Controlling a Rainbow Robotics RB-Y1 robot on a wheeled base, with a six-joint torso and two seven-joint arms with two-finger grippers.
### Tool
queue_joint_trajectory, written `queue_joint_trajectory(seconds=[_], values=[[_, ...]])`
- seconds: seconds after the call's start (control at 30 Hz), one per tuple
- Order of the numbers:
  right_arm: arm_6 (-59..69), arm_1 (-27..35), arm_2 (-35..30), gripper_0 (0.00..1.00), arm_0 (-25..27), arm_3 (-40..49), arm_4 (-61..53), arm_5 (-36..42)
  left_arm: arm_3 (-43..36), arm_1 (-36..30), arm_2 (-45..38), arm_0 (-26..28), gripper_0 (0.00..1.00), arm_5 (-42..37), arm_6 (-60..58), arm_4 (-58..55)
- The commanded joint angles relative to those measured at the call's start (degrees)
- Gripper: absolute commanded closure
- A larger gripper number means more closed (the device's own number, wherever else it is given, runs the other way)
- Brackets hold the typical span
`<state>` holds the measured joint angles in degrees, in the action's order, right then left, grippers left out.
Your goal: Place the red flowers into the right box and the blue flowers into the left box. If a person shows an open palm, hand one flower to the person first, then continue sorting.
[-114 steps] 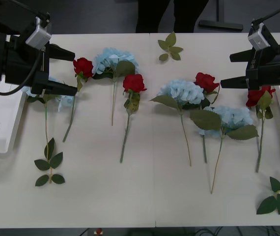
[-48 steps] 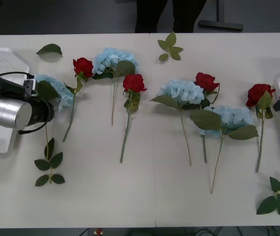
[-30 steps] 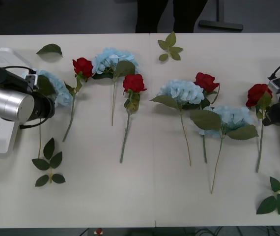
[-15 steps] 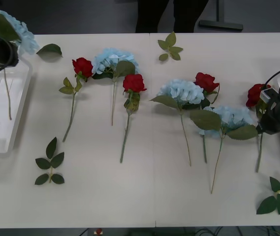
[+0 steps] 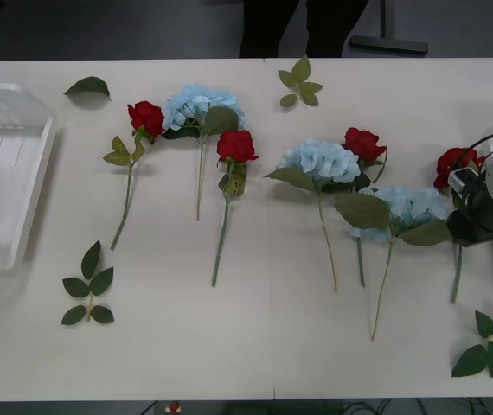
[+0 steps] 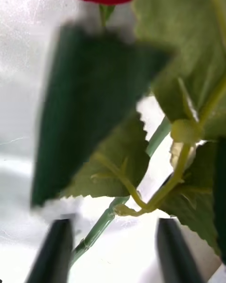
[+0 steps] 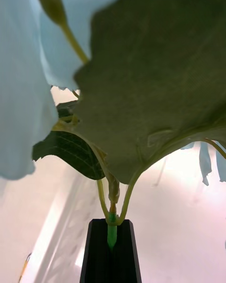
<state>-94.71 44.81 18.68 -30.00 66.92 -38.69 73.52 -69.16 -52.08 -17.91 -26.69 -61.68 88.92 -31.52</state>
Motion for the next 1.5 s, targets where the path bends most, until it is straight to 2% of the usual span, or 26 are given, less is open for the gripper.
queue_joint_trajectory(seconds=[0.03,0.17,0.37,0.4,0.53,0.6,0.7,0.8,0.97,1.0,1.27,1.5], values=[[2.1,-0.6,-0.9,1.0,-1.5,0.1,-0.1,0.2,0.1,-0.3,0.3,4.5,1.0,5.3,2.4,0.3],[2.1,-0.7,-0.8,1.0,-1.5,0.1,-0.4,0.2,0.3,0.8,0.3,6.6,1.0,7.4,2.0,0.9],[1.5,-0.7,-1.0,1.0,-2.3,0.1,-1.8,0.6,0.3,1.0,0.6,6.7,1.0,7.2,1.9,0.8],[1.2,-0.4,-1.6,1.0,-2.7,0.3,-3.2,0.9,0.2,1.0,0.6,6.7,0.94,7.1,1.8,0.8],[0.2,1.2,-4.7,1.0,-3.0,5.1,-6.7,3.8,0.2,1.0,0.6,6.6,0.48,7.1,1.8,0.7],[-0.1,2.6,-7.5,1.0,-3.0,9.1,-8.2,6.6,0.2,1.0,0.6,6.5,0.38,7.1,1.8,0.4],[-0.3,4.4,-12.7,1.0,-3.0,15.3,-10.4,10.5,0.2,1.0,0.6,6.0,0.31,7.1,2.0,0.1],[-0.4,6.9,-17.4,1.0,-3.3,20.6,-10.7,12.7,-0.4,1.0,0.7,4.9,0.29,6.2,2.2,-0.4],[-0.6,10.9,-20.7,1.0,-4.5,22.3,-11.1,13.2,-2.7,1.0,0.6,2.6,0.28,1.8,2.0,-0.9],[-1.1,13.9,-21.1,1.0,-5.4,22.3,-10.5,12.6,-4.5,1.0,0.6,1.0,0.27,-1.3,1.6,-1.1],[-2.1,24.0,-20.7,1.0,-5.7,20.3,-10.0,6.7,-12.0,1.0,2.2,-5.6,0.25,-14.2,0.8,-5.9],[-3.4,31.7,-15.6,1.0,-5.7,19.1,-12.7,0.0,-19.9,2.7,9.5,-6.4,0.25,-13.3,1.0,-13.6]])
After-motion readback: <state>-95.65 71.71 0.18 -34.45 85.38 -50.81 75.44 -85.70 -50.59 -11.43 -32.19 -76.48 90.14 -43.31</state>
